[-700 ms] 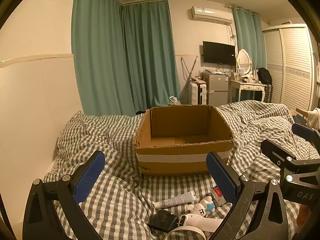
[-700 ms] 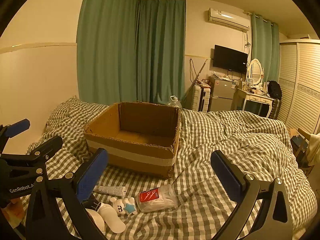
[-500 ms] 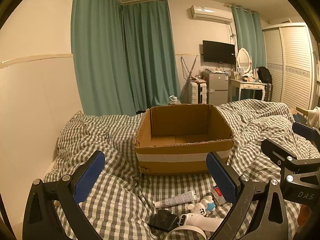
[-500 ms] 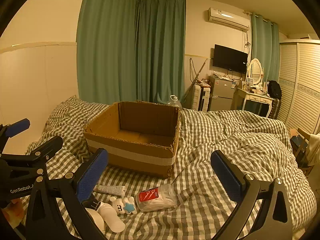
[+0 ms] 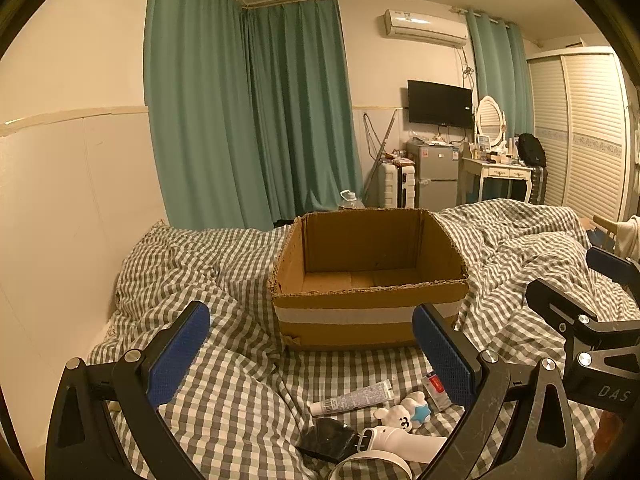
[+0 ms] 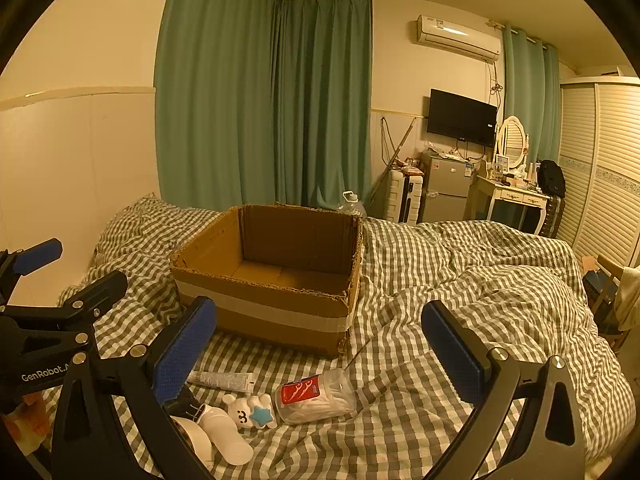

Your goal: Organize objects

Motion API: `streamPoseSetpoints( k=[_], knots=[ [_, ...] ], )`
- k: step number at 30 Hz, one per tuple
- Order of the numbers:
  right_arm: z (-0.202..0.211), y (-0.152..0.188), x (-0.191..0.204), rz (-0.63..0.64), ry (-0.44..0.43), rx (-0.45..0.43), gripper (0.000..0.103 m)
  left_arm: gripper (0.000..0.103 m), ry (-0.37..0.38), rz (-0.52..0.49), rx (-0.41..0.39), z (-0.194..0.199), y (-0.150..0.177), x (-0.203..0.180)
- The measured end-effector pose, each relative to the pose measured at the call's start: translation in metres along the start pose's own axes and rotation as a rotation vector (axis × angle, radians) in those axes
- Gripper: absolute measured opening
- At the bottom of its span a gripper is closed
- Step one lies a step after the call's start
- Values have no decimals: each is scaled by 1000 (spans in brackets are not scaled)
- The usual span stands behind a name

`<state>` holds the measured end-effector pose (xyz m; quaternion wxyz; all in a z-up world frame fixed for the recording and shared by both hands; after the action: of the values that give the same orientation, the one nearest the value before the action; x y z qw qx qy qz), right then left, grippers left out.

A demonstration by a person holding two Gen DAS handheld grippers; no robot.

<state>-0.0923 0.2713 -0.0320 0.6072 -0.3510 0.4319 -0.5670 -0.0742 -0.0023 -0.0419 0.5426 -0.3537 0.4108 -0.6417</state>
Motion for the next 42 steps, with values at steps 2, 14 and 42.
streamPoseSetpoints(
  k=[2,14,42],
  knots=[
    [0,0,0,0,0,0,102,103,1,-1,4,0,1,-1],
    [3,-2,3,16,-6,-4,102,103,5,4,5,0,2,0],
    [34,-13,-18,21,22,-40,102,103,51,6,-32,29,-20,-23]
  ],
)
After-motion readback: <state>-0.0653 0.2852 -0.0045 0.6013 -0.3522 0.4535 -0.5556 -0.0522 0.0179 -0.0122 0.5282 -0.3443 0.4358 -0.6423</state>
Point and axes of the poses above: each gripper's, at about its wrist camera, not at the fingertips, and z roughly against the way its jaws point, x to its left, y to its underside, the point moved 9 cm from there along -z, roughly the way its jaws point, and after that the axes turned 11 degrees about y, right-handed, at the moved point
